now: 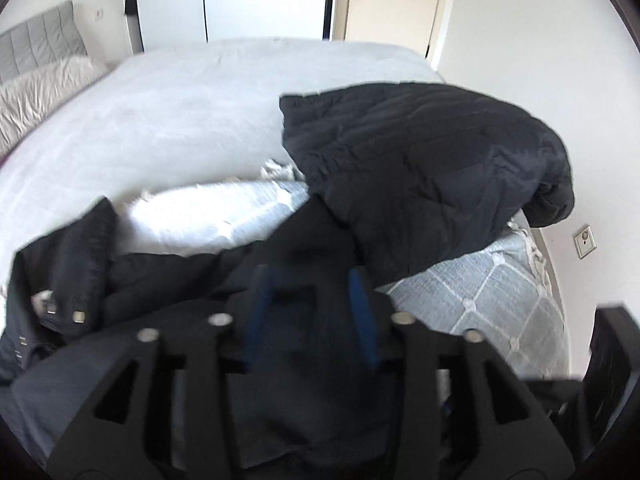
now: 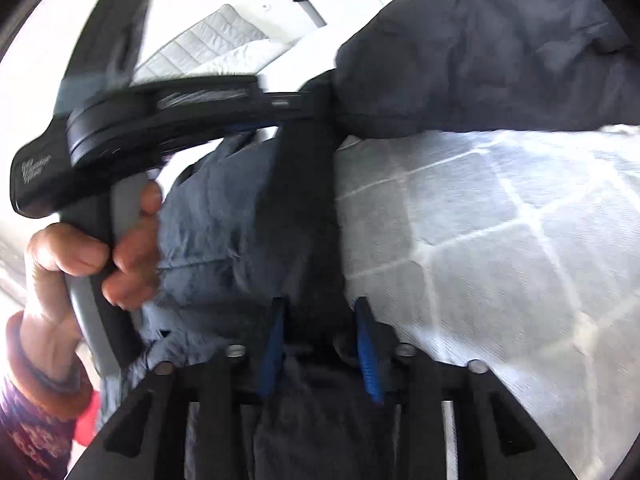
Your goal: Fold large clothes
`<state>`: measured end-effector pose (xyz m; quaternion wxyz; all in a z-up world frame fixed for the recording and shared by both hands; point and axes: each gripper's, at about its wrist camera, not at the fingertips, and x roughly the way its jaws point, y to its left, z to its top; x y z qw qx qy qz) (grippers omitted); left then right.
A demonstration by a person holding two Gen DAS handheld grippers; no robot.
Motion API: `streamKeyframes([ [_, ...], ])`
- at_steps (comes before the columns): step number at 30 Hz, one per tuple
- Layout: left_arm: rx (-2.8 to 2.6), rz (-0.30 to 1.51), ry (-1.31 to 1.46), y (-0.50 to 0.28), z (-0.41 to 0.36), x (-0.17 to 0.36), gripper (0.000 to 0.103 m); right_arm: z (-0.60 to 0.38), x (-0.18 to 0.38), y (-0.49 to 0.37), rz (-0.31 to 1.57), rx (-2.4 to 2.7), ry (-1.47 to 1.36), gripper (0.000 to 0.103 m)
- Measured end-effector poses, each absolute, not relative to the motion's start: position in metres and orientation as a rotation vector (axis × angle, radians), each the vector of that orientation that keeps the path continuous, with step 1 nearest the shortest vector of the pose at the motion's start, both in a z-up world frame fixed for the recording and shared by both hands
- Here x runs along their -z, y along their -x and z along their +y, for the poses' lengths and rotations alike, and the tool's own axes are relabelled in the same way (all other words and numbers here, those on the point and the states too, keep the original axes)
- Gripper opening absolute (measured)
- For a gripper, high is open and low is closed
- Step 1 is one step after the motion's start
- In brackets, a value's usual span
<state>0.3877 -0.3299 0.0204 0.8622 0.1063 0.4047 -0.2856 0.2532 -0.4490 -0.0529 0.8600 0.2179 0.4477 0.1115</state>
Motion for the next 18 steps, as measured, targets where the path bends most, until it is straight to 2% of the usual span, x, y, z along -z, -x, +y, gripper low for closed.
streamKeyframes([
  [1, 0.600, 0.829, -0.230, -0.381, -0.318, -0.026, 0.056, -0.449, 0.046, -0.248, 0.933, -0.223, -0.439, 0.046],
  [7, 0.545, 0.737, -0.230, -0.342, -0.198, -0.034, 0.057, -0.423, 0.007, -0.237, 0.829, -0.240, -0.300, 0.046],
  [10, 0.493, 0.735, -0.208, -0.335, -0.134, -0.015, 0.057, -0.402, 0.006, -0.247, 0.810, -0.278, -0.264, 0.047],
  [13, 0.411, 0.827, -0.202, -0.332, -0.079, 0.029, 0.057, -0.390, 0.023, -0.256, 0.830, -0.274, -0.218, 0.051],
  [15, 0.365, 0.853, -0.141, -0.331, -0.041, 0.055, 0.071, -0.393, 0.050, -0.270, 0.919, -0.216, -0.203, 0.048],
  [18, 0.327, 0.868, -0.010, -0.327, -0.008, 0.043, 0.072, -0.392, 0.051, -0.274, 0.936, -0.193, -0.219, 0.048],
])
